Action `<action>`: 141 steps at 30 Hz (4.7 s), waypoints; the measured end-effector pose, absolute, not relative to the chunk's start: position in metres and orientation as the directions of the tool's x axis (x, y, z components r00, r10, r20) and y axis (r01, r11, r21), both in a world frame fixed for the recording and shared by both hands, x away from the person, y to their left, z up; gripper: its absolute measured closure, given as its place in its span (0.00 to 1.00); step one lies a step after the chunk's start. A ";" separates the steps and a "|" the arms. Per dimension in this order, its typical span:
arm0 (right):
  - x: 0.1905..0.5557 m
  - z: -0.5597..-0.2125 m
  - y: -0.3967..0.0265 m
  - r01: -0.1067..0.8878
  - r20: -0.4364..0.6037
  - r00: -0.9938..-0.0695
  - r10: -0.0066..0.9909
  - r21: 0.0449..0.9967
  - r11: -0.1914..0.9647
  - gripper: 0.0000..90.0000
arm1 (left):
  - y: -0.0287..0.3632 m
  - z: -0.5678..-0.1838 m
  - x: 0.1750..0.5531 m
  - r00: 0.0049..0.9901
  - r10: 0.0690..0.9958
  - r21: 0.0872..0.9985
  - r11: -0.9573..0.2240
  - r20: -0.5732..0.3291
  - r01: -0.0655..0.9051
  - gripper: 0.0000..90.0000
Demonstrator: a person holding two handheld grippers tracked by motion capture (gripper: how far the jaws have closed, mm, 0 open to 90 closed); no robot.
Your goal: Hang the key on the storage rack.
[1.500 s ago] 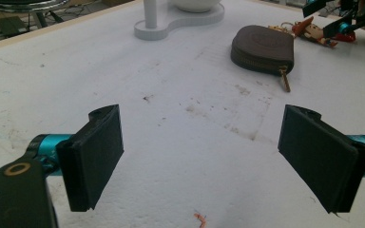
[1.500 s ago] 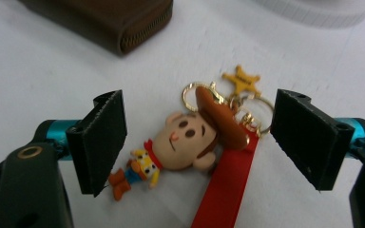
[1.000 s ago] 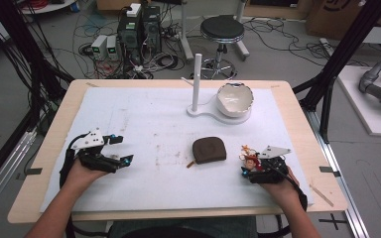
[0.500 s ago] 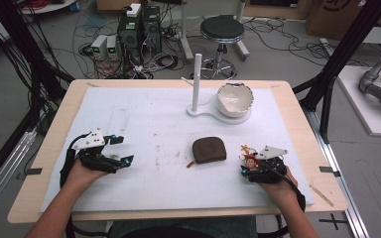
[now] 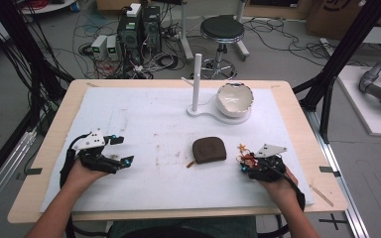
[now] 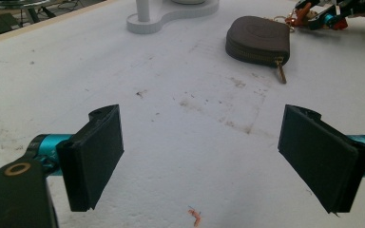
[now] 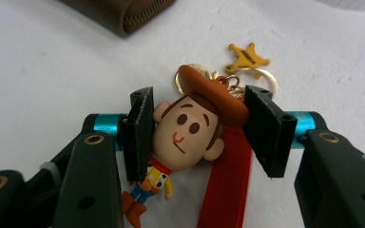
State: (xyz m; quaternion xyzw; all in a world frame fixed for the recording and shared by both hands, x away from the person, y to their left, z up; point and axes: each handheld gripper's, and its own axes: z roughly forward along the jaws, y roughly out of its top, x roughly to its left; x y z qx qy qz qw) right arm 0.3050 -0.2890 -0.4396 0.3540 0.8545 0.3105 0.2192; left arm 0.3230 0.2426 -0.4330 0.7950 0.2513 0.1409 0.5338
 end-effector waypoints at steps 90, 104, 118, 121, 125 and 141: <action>0.423 -0.246 -0.206 0.137 -0.131 -0.863 0.488 0.869 0.476 0.52 | 0.251 -0.430 0.322 0.818 0.574 0.925 -0.294 -0.030 0.241 0.17; 0.443 -0.231 -0.183 0.126 -0.137 -0.868 0.477 0.869 0.479 0.52 | 0.252 -0.430 0.322 0.818 0.574 0.925 -0.295 -0.029 0.239 0.17; 0.466 -0.228 -0.165 0.148 -0.143 -0.854 0.500 0.854 0.499 0.52 | 0.253 -0.430 0.322 0.817 0.576 0.927 -0.290 -0.029 0.237 0.17; 0.472 -0.230 -0.163 0.157 -0.142 -0.849 0.509 0.852 0.499 0.52 | 0.254 -0.431 0.322 0.817 0.575 0.928 -0.288 -0.031 0.238 0.17; 0.476 -0.233 -0.163 0.176 -0.135 -0.845 0.518 0.844 0.506 0.52 | 0.255 -0.431 0.321 0.815 0.578 0.927 -0.287 -0.032 0.240 0.17; 0.489 -0.247 -0.166 0.226 -0.107 -0.823 0.558 0.839 0.494 0.52 | 0.256 -0.431 0.321 0.816 0.577 0.928 -0.287 -0.031 0.239 0.17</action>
